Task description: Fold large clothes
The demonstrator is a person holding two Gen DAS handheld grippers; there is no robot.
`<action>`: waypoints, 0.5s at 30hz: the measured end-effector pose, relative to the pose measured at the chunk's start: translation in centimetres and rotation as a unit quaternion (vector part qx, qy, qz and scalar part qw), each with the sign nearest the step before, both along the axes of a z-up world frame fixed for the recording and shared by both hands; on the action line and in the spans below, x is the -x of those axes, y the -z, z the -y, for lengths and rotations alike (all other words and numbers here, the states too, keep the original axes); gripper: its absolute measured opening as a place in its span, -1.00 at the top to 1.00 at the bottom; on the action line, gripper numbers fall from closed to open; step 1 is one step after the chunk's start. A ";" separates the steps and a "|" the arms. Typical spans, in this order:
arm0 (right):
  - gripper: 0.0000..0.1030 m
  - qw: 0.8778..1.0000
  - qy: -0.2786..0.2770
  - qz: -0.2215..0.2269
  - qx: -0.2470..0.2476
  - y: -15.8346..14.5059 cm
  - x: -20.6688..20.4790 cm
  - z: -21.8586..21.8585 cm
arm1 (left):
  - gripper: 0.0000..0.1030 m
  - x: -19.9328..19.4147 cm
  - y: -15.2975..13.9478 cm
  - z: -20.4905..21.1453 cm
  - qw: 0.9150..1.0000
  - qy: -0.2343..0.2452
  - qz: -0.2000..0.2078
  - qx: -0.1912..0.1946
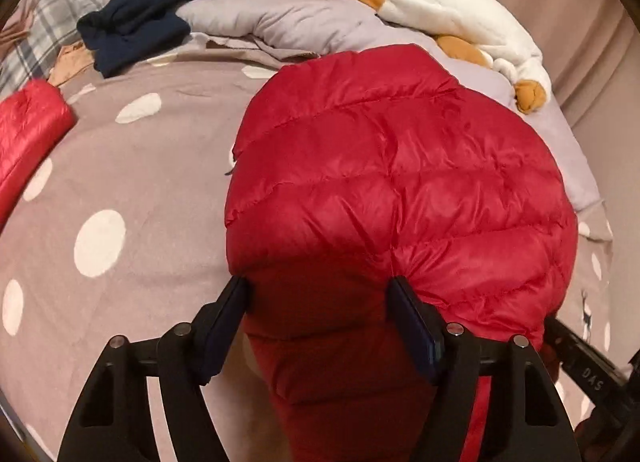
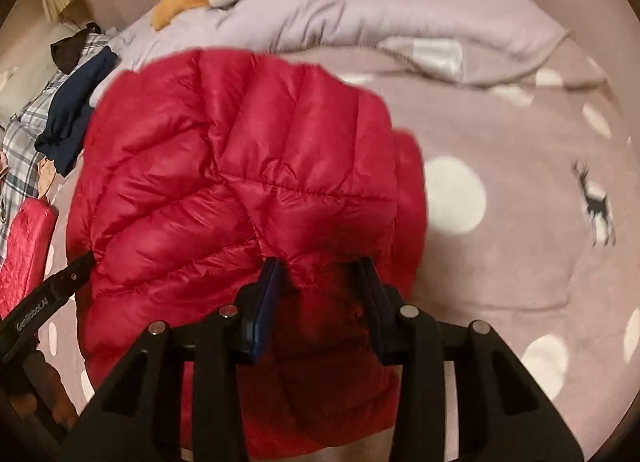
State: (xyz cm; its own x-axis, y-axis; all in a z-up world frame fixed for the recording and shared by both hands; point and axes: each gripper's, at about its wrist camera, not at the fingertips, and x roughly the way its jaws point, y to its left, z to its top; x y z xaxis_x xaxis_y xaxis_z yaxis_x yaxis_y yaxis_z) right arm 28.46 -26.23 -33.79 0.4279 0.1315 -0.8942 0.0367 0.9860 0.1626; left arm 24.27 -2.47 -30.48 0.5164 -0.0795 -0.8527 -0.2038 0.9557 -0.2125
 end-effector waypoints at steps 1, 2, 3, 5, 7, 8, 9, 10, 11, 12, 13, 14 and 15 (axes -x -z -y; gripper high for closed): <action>0.28 1.000 0.004 0.006 -0.002 -0.4 0.2 0.2 | -0.42 0.3 -0.6 -0.1 1.000 0.004 0.004 0.001; 0.30 1.000 0.006 0.011 -0.001 -1.1 0.3 0.5 | -0.41 0.5 -1.4 -0.5 1.000 0.004 0.006 0.003; 0.34 1.000 0.008 0.013 0.000 -2.0 0.3 0.7 | -0.38 0.7 -2.0 -0.6 1.000 0.002 0.004 0.004; 0.35 1.000 0.012 0.019 -0.009 -4.6 0.6 0.9 | -0.34 1.4 -4.0 -1.1 1.000 -0.005 -0.002 0.004; 0.35 0.999 0.013 0.025 -0.025 -8.3 1.6 0.8 | -0.34 2.5 -6.8 -1.2 1.000 -0.003 0.010 0.001; 0.34 0.999 0.008 0.030 -0.024 -9.9 2.2 0.4 | -0.34 2.7 -7.5 -1.1 1.000 -0.004 0.015 -0.006; 0.32 0.999 0.004 0.040 -0.019 -11.8 2.9 -0.1 | -0.34 3.9 -9.8 -0.9 1.000 0.000 0.022 -0.015; 0.31 0.999 0.003 0.048 -0.012 -12.9 3.6 -0.6 | -0.34 4.4 -10.9 -0.8 0.999 0.002 0.028 -0.017; 0.30 0.999 0.002 0.053 -0.004 -14.4 4.2 -1.2 | -0.34 4.8 -12.2 -0.7 0.999 0.002 0.035 -0.014; 0.26 0.999 -0.009 0.054 -0.002 -15.5 4.6 -1.8 | -0.35 5.4 -13.7 -0.6 0.999 0.001 0.042 -0.011; 0.01 0.998 -0.022 0.052 -0.004 -16.1 5.0 -2.2 | -0.41 6.1 -15.2 -0.5 0.999 0.005 0.050 -0.003; -0.17 0.998 -0.033 0.046 -0.006 -16.8 5.3 -2.7 | -0.68 6.9 -16.6 -0.6 0.998 0.013 0.060 0.011; -0.45 0.998 -0.035 0.043 -0.006 -17.5 5.7 -3.0 | -0.94 7.1 -17.1 -0.7 0.998 0.016 0.065 0.017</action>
